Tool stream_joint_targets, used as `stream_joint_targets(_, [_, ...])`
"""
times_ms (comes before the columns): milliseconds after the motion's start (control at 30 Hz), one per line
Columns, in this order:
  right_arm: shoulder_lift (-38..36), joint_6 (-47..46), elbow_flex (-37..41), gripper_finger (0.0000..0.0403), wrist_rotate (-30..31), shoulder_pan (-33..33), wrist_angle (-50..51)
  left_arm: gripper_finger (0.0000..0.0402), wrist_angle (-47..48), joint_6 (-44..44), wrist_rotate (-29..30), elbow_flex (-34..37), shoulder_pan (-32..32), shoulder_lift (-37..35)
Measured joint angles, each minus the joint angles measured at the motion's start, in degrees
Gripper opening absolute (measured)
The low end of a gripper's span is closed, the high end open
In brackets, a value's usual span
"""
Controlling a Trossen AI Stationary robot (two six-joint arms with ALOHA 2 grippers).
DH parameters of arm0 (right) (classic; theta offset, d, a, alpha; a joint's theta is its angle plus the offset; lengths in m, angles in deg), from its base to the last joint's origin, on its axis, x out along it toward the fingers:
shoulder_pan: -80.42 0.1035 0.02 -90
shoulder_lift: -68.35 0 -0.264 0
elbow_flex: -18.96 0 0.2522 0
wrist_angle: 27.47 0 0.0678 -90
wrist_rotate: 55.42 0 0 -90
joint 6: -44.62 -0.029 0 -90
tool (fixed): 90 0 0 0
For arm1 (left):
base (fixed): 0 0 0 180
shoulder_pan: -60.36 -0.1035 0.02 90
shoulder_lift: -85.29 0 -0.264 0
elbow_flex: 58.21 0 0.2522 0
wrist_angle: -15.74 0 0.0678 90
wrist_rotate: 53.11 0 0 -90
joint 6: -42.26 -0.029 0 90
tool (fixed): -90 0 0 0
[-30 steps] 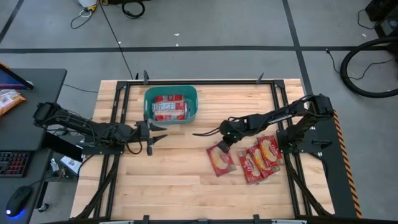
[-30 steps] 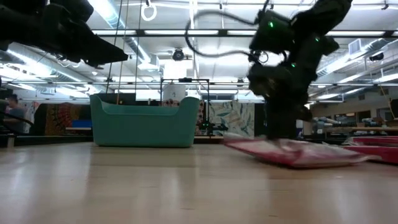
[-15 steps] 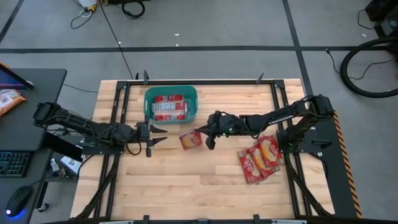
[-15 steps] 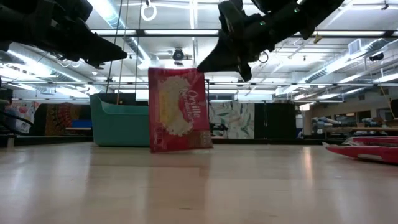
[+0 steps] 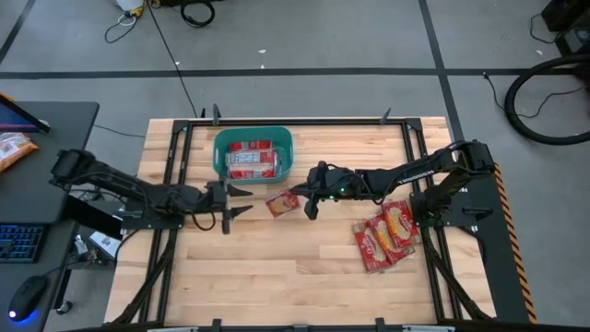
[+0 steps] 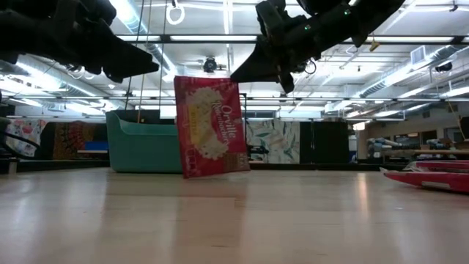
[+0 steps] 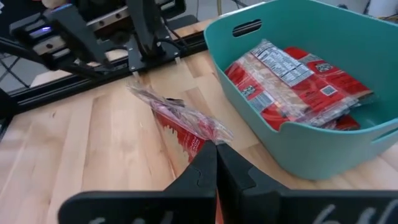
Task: Sort popcorn bags into baskets
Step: Put the popcorn bag into the green bin
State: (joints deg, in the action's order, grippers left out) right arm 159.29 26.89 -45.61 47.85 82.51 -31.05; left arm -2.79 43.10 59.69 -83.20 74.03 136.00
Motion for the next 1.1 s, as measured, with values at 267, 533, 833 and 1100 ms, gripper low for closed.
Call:
stream_joint_targets(267, [0.0,0.0,0.0,0.0000,1.1,0.1,-0.2,0.0269,-8.3,-2.8,-0.1,0.0,0.0,7.5])
stream_joint_targets(533, [-0.1,-0.1,0.0,0.0000,0.9,0.0,-2.4,0.0274,-12.8,-4.9,1.1,-3.1,-1.3,17.1])
stream_joint_targets(833, [-0.1,1.2,0.0,0.0000,-1.5,0.4,-8.0,0.0269,-13.1,-1.2,1.2,-6.6,-5.8,25.5])
stream_joint_targets(1100, [-0.1,1.0,0.0,0.0000,-2.7,0.8,-7.1,0.0219,-13.9,-1.5,1.5,-7.4,-7.1,28.1])
